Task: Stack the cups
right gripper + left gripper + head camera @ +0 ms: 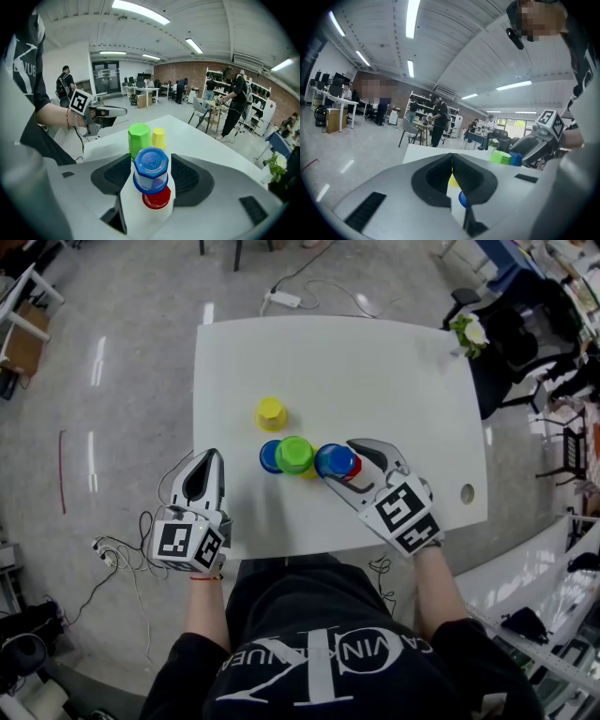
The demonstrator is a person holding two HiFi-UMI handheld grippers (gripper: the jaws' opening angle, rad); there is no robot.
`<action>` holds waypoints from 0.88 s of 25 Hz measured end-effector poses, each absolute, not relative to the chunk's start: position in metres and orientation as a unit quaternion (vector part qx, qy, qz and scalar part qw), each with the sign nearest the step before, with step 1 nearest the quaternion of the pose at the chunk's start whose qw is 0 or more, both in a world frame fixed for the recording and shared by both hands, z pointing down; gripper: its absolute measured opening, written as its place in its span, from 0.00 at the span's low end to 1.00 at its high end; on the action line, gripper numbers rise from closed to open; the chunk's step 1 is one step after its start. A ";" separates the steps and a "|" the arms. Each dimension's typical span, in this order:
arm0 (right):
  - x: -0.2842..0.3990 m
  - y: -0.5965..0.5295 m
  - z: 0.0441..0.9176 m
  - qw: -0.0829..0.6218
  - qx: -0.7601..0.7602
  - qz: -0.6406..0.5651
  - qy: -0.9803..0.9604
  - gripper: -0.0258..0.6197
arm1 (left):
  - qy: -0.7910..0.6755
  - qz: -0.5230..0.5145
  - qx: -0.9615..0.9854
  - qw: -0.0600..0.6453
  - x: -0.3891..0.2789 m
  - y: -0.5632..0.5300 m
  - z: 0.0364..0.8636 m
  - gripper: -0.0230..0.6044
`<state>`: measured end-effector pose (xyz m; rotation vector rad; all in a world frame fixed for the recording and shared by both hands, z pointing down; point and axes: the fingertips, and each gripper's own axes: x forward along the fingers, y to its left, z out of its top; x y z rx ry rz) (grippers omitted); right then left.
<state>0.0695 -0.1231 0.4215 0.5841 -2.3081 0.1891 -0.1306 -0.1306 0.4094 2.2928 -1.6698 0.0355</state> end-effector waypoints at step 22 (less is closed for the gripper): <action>0.089 -0.170 0.362 0.290 0.197 0.072 -0.934 0.40 | -0.584 0.015 0.795 0.161 -0.129 -0.142 0.415 0.04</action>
